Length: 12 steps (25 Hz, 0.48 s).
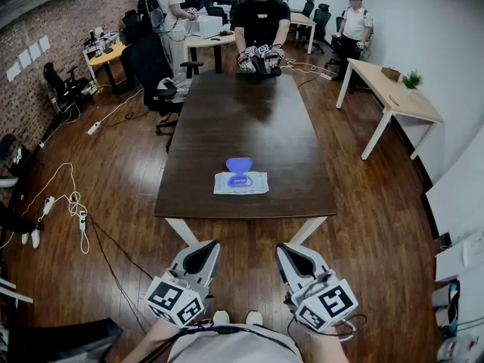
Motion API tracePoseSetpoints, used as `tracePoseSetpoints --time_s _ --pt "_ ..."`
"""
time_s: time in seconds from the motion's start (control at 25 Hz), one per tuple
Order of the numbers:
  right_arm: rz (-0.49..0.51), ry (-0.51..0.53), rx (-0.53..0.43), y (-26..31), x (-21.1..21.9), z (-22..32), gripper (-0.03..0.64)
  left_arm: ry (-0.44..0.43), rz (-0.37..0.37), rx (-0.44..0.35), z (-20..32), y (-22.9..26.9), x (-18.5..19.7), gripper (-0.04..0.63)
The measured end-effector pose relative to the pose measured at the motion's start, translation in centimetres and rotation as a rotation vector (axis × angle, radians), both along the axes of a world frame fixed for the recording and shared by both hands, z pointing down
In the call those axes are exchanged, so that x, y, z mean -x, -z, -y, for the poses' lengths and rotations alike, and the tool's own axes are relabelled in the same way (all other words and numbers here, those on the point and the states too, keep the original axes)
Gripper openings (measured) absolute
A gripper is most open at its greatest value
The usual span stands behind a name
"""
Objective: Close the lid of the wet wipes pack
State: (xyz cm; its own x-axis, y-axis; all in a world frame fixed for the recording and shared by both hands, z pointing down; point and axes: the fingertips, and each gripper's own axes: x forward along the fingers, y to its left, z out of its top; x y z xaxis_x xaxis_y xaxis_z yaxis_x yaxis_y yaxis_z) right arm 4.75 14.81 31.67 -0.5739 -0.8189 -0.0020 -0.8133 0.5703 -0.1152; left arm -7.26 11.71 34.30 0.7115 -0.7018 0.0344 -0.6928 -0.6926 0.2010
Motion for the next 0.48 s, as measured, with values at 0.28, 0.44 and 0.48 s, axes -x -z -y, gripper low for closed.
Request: tracePoseSetpoints --time_s 0.28,0.44,0.48 --pt "0.000 0.003 0.000 -0.5 -1.0 -0.3 0.006 0.008 0.014 0.008 -0.2 0.1 -0.9 0.002" --pt "0.001 0.020 0.004 -0.5 -1.5 -0.1 0.006 0.020 0.021 0.007 -0.1 0.4 -1.6 0.002" --pt "0.000 0.025 0.006 -0.6 -1.7 -0.1 0.006 0.023 0.023 0.007 -0.2 0.4 -1.8 0.002"
